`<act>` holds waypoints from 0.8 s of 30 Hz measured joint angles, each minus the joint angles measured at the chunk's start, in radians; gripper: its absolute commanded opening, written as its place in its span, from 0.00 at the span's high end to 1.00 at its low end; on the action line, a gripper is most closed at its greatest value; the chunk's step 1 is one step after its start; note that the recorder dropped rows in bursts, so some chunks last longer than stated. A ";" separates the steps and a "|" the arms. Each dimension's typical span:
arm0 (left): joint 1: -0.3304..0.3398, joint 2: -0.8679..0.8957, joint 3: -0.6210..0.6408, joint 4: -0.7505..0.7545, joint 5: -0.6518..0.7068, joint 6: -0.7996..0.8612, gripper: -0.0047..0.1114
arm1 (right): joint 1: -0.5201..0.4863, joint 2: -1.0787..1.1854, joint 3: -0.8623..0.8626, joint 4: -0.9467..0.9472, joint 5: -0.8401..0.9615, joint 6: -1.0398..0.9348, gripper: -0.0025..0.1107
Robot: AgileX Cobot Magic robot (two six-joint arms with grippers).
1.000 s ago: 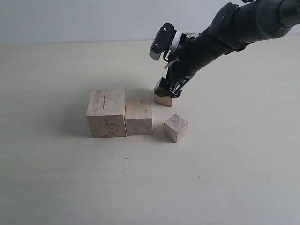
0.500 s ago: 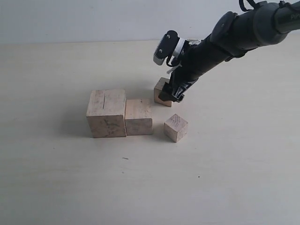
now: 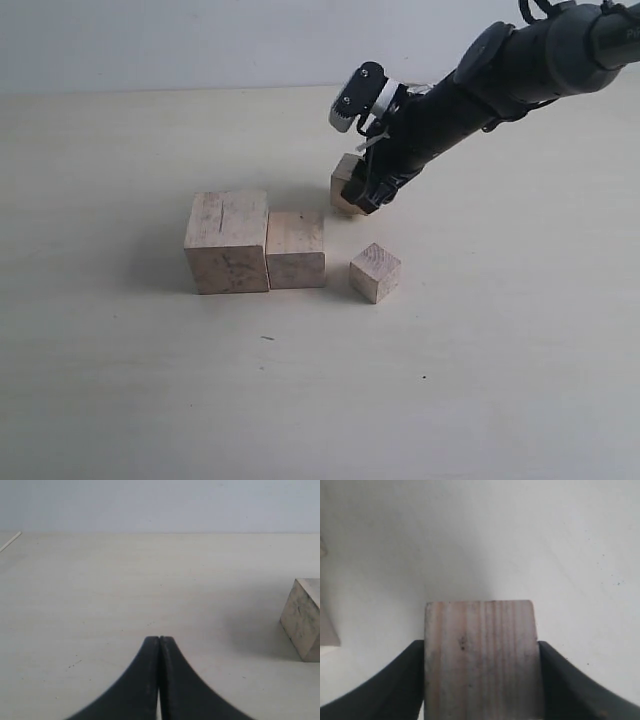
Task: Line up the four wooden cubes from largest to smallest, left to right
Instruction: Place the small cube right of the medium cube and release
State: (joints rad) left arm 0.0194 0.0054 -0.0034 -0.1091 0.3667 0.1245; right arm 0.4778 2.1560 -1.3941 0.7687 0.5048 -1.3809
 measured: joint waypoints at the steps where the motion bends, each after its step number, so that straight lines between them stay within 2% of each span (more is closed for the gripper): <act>1: 0.000 0.000 0.000 0.000 0.000 0.000 0.96 | 0.000 -0.006 0.000 -0.002 0.019 0.000 0.98; 21: 0.000 0.000 0.000 0.000 0.000 0.000 0.96 | 0.000 -0.019 0.000 -0.178 0.429 -0.021 0.98; 24: 0.000 0.000 0.000 0.000 0.000 0.000 0.96 | 0.000 -0.021 0.000 -0.184 0.445 -0.030 0.98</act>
State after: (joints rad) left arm 0.0194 0.0054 -0.0034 -0.1091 0.3667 0.1245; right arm 0.4778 2.1354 -1.3941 0.5849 0.9498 -1.4114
